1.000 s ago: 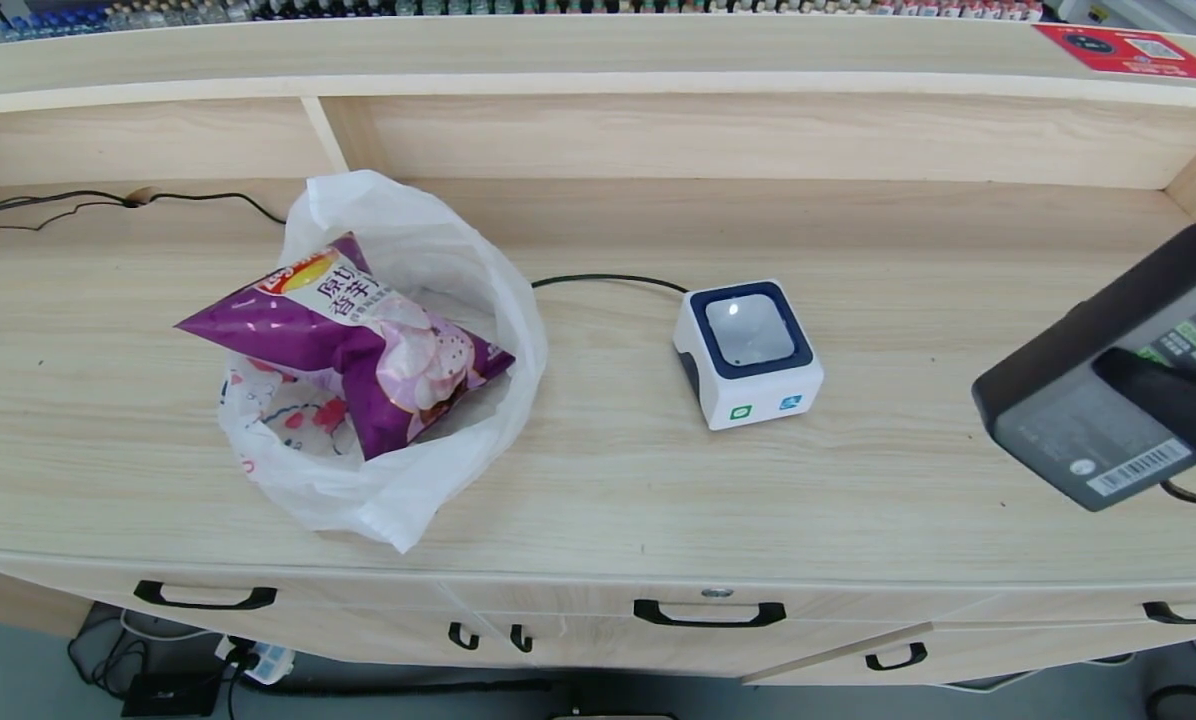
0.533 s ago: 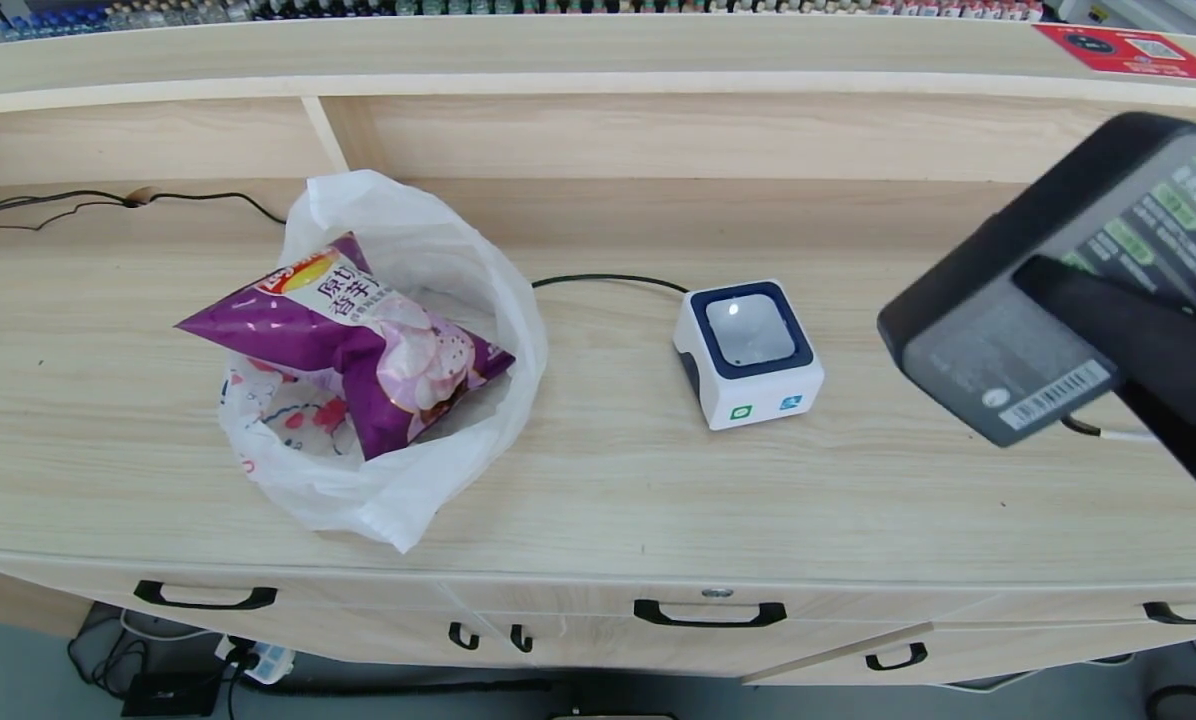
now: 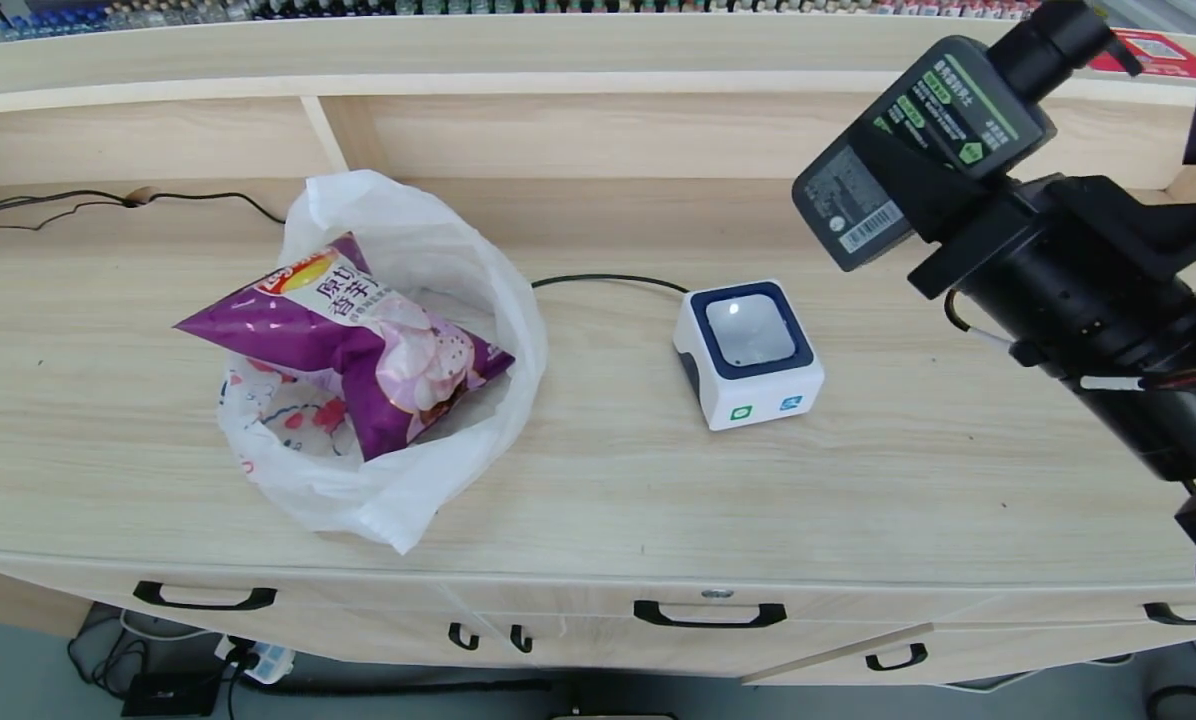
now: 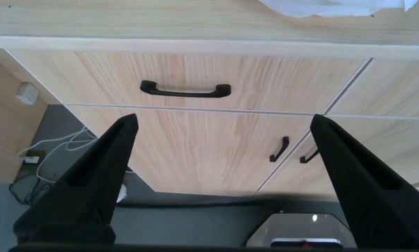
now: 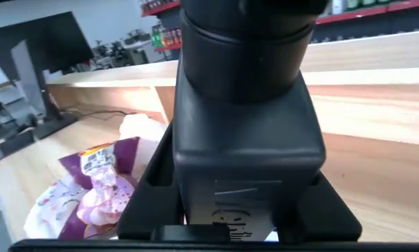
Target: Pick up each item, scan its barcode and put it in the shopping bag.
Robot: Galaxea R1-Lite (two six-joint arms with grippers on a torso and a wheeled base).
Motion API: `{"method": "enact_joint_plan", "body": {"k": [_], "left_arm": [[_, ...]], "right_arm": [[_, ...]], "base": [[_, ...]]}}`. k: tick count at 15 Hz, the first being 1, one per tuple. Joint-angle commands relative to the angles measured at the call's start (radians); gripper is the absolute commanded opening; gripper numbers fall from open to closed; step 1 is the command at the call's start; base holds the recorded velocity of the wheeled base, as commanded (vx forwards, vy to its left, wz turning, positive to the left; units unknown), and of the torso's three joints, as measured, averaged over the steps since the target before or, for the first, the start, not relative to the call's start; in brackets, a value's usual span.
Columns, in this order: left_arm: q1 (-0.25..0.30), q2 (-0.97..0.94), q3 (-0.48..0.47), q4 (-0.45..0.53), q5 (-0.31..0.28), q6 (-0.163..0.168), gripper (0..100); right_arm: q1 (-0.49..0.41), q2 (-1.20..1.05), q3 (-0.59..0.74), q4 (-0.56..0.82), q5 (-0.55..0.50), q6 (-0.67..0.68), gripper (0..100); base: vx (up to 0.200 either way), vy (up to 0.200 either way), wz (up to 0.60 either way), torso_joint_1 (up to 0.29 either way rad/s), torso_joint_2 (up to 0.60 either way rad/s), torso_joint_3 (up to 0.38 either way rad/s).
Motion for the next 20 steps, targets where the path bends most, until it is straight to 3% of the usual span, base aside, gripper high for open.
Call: {"method": "enact_joint_plan", "body": {"k": [1,4,7,10,17,20], "left_arm": [[0.0,0.0,0.0,-0.002,-0.001,0.0,100],[0.0,0.0,0.0,-0.002,0.0,0.0,100],[0.0,0.0,0.0,-0.002,-0.001,0.002,100],[0.0,0.0,0.0,-0.003,-0.004,0.023,100],[0.0,0.0,0.0,-0.006,-0.004,0.026,100],[0.0,0.0,0.0,-0.006,-0.004,0.026,100]], "right_arm": [[0.098,-0.01,-0.103,0.128,-0.126,-0.053,0],[0.307,-0.125,-0.135,0.326,-0.204,0.089,0],[0.371,-0.205,-0.137,0.327,-0.164,0.144,0],[0.41,-0.239,-0.103,0.329,-0.146,0.16,0],[0.568,-0.245,-0.031,0.32,-0.103,0.309,0],[0.571,-0.23,-0.032,0.32,-0.052,0.335,0]], "base": [[0.0,0.0,0.0,0.0,0.0,0.0],[0.0,0.0,0.0,0.0,0.0,0.0],[0.0,0.0,0.0,0.0,0.0,0.0],[0.0,0.0,0.0,0.0,0.0,0.0],[0.0,0.0,0.0,0.0,0.0,0.0],[0.0,0.0,0.0,0.0,0.0,0.0]]}}
